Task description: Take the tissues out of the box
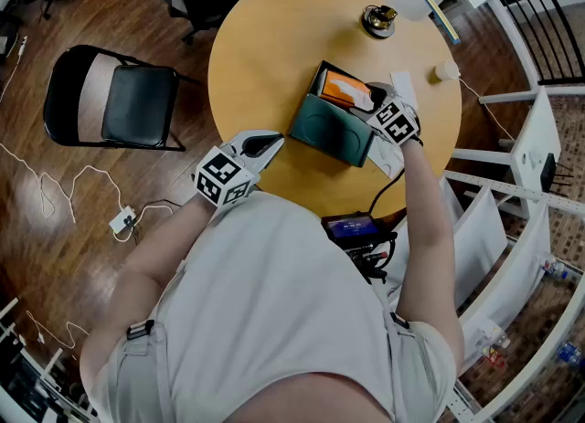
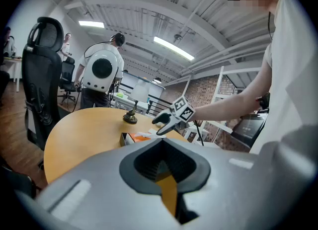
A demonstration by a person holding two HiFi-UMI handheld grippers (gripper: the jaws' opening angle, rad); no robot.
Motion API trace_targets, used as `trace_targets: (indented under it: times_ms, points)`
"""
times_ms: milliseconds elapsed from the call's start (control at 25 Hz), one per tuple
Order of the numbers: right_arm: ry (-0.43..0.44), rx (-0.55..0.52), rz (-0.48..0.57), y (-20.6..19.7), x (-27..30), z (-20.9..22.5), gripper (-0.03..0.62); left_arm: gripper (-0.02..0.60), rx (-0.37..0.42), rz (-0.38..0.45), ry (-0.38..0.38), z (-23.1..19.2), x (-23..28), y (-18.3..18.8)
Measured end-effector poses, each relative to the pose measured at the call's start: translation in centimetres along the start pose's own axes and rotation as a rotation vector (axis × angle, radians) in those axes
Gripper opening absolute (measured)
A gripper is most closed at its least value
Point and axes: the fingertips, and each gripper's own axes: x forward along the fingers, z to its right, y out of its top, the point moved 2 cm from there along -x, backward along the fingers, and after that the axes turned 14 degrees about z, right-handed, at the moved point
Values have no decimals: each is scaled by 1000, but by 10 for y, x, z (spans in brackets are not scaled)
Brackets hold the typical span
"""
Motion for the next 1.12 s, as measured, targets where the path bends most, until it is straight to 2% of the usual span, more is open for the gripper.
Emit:
trace_targets:
  times_ms: [160,320,440,480,560,680,960,1120]
  points:
    - [176,-130,-250,-30,39,18,342,0,-10,9,34,-7,-5,-4]
    - [277,-106,-373,-53,65,27,437,0,-17,26,112,-24,-20,-1]
    - [309,-136,-453,-66,78,26,434,0,-21,36,173,-36,-34,1]
    - [311,-155,-473,-70,81,24,398,0,-23,37,185,-38,-37,0]
    - [299,-174,-475,-72,83,22,380,0,-27,36,190,-39,-40,-1]
    - [262,-178,-432,-59,78,21,319,0,-29,28,163,-39,-37,-1]
    - [112,-199,-314,-12,11,28,318,0,18,15,43,-15,-3,9]
    - [-11,-102,-355,-45,-55,35,318,0,37,1,-53,1,23,12]
